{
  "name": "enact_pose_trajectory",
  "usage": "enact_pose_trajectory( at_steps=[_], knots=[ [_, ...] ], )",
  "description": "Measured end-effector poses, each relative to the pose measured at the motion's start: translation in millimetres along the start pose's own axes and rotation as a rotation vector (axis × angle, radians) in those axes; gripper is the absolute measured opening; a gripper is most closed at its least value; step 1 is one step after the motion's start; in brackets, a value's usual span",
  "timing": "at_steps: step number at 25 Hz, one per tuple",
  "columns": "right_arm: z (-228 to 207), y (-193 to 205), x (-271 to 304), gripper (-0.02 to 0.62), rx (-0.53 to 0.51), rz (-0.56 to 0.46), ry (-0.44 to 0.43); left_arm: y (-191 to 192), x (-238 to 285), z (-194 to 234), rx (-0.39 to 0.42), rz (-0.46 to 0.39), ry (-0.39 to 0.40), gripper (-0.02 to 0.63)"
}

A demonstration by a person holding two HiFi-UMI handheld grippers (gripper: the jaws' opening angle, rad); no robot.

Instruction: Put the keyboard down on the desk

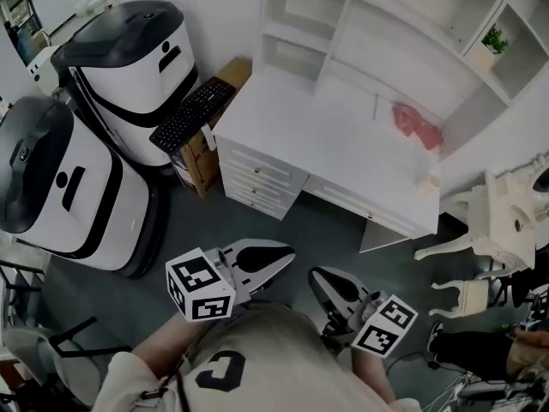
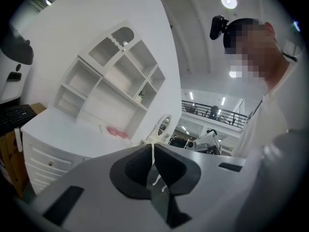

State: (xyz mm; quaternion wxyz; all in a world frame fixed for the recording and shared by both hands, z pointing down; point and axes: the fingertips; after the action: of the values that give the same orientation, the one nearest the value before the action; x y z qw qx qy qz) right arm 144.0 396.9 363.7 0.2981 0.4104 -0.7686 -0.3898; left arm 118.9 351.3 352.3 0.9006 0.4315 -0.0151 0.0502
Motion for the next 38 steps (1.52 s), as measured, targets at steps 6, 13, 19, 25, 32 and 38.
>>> enact_pose_trajectory(
  at_steps=[6,13,19,25,32,38],
  knots=[
    [12.4,0.5,37.9,0.023,-0.02,0.053,-0.041,-14.0,-30.7,18.4,-0.01,-0.038,-0.024,0.026],
    [32.3,4.2,84.9,0.023,-0.038,0.101,-0.088,-28.3,-73.0,39.6,-0.014,-0.07,-0.056,0.026],
    [49.5,10.6,116.2,0.023,-0.04,0.139,-0.125,-34.9,-108.5,53.5,-0.029,-0.111,-0.089,0.026],
    [62.8,13.9,141.0,0.024,-0.055,0.16,-0.147,-40.5,-140.0,67.3,-0.032,-0.148,-0.124,0.026],
    [71.8,19.2,156.4,0.023,-0.047,0.178,-0.165,-49.2,-161.0,78.4,-0.044,-0.179,-0.143,0.026],
    [58.6,19.9,167.5,0.023,0.001,0.193,-0.189,-47.6,-157.8,92.1,-0.071,-0.184,-0.179,0.026]
  ],
)
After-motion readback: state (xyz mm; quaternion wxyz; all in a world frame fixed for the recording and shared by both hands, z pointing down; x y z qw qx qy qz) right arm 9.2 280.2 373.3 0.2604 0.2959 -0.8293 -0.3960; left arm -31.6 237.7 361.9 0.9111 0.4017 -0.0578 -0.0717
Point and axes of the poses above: the fingertips, and each gripper's own axes: x forward along the fingers, z to its left, y out of its underside, and after that the axes turned 9 degrees about -x, right-handed
